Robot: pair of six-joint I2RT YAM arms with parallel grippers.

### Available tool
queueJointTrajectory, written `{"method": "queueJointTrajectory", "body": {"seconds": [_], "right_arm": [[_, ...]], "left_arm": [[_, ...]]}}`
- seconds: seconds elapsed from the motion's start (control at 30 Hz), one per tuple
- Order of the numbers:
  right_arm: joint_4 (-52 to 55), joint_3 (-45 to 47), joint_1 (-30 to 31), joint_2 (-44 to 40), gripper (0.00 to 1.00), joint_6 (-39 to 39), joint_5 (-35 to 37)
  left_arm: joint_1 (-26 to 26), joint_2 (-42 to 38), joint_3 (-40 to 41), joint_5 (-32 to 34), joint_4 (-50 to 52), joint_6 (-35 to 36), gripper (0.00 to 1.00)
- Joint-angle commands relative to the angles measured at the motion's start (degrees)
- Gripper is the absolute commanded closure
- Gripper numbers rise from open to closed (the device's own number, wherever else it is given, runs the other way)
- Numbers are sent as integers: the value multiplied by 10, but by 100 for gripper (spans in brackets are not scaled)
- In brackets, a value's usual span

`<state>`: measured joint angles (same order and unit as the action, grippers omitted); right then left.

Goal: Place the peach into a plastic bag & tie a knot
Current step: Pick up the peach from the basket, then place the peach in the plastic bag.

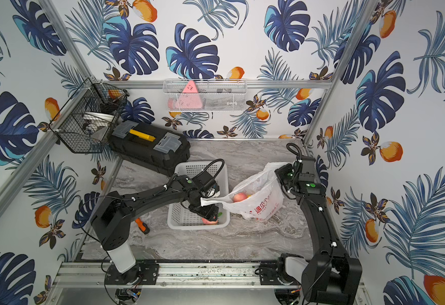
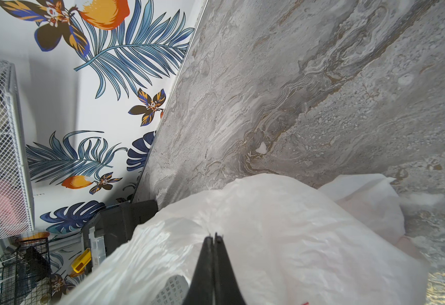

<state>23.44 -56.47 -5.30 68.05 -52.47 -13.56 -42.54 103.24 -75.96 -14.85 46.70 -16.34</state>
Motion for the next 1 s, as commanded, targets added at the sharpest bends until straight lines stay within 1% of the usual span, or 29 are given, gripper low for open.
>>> {"method": "queueJointTrajectory", "body": {"seconds": [0.0, 0.07, 0.2, 0.27, 0.37, 0.43, 0.57, 0.63, 0.67, 0.73, 0.8, 0.9, 0.97], "right_arm": [[-7, 2, 1, -2, 100, -1, 1], [-8, 2, 1, -1, 100, -1, 0], [-2, -2, 1, 0, 100, 2, 3], [-2, -3, 1, 0, 100, 2, 2], [0, -4, 1, 0, 100, 3, 2], [2, -6, 1, 1, 100, 4, 2], [2, -8, 1, 1, 100, 3, -1], [-1, -8, 1, 3, 100, 3, -5], [-1, -8, 1, 4, 100, 3, -6], [-5, -7, 1, 5, 100, 3, -7], [-6, -6, 2, 5, 100, 1, -6], [-4, -5, 1, 4, 100, 2, -5], [-1, -5, 2, 1, 100, 2, -3]], "left_arm": [[-7, 19, -2, 43, -5, 12, 23], [-10, 25, 0, 37, -14, 11, 26], [-10, 22, -6, 23, -15, 15, 39], [-8, 15, -14, 22, -5, 19, 44], [3, -7, -35, 22, 23, 30, 45], [19, -27, -56, 22, 51, 38, 46], [64, -74, -129, 31, 99, 55, 45], [69, -85, -177, 27, 105, 58, 45], [68, -85, -201, 15, 99, 53, 45], [64, -76, -235, -46, 69, 31, 45], [45, -54, -260, -108, 20, 3, 44], [-4, 9, -321, -134, -16, 2, 43], [-25, 59, -364, -135, -12, 8, 43]]}}
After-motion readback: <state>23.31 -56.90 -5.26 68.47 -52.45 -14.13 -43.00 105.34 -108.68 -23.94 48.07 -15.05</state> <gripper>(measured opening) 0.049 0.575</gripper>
